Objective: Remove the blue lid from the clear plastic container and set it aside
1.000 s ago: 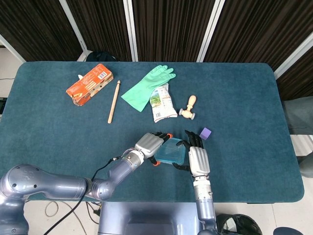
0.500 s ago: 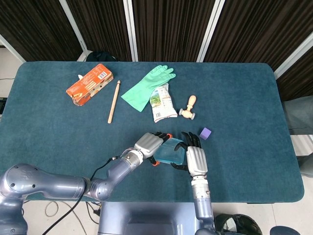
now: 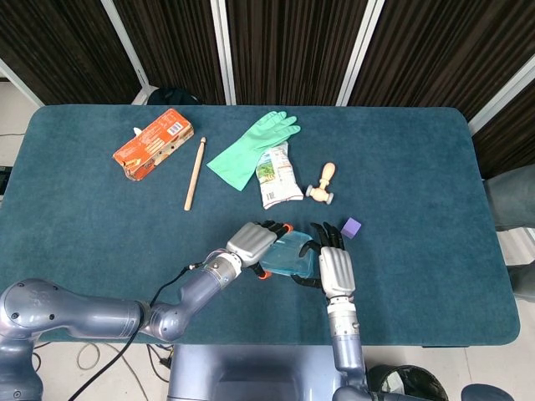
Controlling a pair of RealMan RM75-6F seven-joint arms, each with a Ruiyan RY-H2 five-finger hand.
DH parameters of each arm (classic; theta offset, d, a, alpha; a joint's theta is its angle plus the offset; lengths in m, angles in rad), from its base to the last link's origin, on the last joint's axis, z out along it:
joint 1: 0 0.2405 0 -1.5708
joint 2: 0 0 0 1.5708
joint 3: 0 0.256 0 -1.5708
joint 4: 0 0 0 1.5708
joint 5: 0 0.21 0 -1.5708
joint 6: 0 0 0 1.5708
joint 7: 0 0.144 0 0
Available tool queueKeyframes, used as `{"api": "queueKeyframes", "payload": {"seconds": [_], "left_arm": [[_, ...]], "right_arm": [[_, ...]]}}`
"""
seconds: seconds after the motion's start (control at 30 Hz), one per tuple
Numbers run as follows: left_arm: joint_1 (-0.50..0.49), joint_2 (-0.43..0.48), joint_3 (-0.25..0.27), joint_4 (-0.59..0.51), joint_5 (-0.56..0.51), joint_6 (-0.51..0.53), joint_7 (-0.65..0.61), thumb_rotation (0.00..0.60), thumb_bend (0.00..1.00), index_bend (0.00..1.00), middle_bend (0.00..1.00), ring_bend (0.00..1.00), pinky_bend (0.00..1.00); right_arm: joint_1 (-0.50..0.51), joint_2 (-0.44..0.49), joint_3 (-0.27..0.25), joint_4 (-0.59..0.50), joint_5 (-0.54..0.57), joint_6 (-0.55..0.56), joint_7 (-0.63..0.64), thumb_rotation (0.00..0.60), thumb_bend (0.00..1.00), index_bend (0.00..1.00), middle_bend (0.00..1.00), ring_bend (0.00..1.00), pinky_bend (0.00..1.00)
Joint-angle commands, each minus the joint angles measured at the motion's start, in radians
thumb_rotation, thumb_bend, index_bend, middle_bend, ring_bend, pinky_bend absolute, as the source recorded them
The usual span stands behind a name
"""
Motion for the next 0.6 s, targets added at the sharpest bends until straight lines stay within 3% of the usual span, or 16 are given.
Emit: {"api": "queueKeyframes", "payload": {"seconds": [0.03, 0.6], "left_arm": [[0.002, 0.001, 0.006, 0.002, 0.006, 0.004, 0.003, 0.6, 0.23, 0.15, 0.2, 0.12, 0.28], [0.025, -0.018, 0.028, 0.024, 0.076, 0.026, 0.001, 0.6, 0.23, 0.13, 0.19, 0.12, 0.28]], "right_arm": [[0.0, 0.0, 0.002, -0.002, 0.001, 0.001, 0.002, 0.6, 0.62, 0.55, 0.17, 0.0, 0.0], [0.023, -0.01, 0.054, -0.026, 0.025, 0.006, -0.024, 0.6, 0.66, 0.55, 0.17, 0.0, 0.0]]}}
